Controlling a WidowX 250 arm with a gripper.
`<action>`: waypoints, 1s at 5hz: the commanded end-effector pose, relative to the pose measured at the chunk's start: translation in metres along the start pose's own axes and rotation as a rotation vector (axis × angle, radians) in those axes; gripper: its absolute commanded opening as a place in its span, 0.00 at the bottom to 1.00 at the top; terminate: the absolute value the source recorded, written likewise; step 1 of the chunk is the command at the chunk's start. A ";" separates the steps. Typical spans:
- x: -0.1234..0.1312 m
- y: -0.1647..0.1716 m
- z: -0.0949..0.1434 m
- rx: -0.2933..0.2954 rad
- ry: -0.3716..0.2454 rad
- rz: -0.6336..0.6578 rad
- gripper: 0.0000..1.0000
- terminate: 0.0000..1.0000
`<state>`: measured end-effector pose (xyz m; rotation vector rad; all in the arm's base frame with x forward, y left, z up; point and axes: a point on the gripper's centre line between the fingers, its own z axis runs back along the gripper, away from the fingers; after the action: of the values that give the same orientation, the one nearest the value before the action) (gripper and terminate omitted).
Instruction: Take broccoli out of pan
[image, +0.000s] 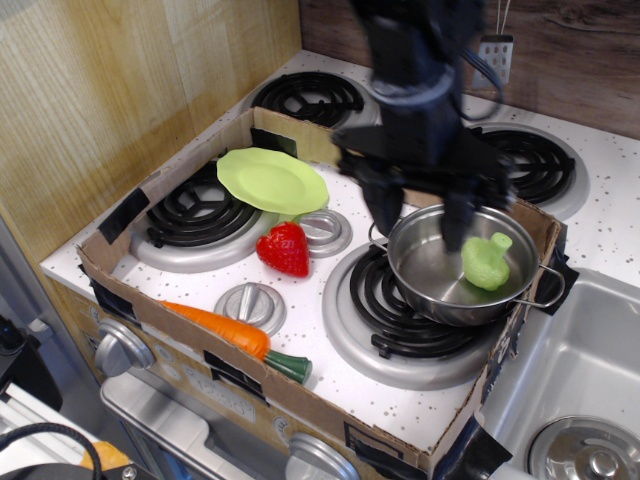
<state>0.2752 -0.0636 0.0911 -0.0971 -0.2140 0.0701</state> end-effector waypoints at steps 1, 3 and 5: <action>0.030 -0.025 0.006 -0.019 -0.015 -0.006 1.00 0.00; 0.057 -0.030 0.018 0.013 0.017 -0.035 1.00 0.00; 0.068 -0.041 0.014 -0.008 0.007 -0.020 1.00 0.00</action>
<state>0.3352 -0.0977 0.1083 -0.0889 -0.1658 0.0537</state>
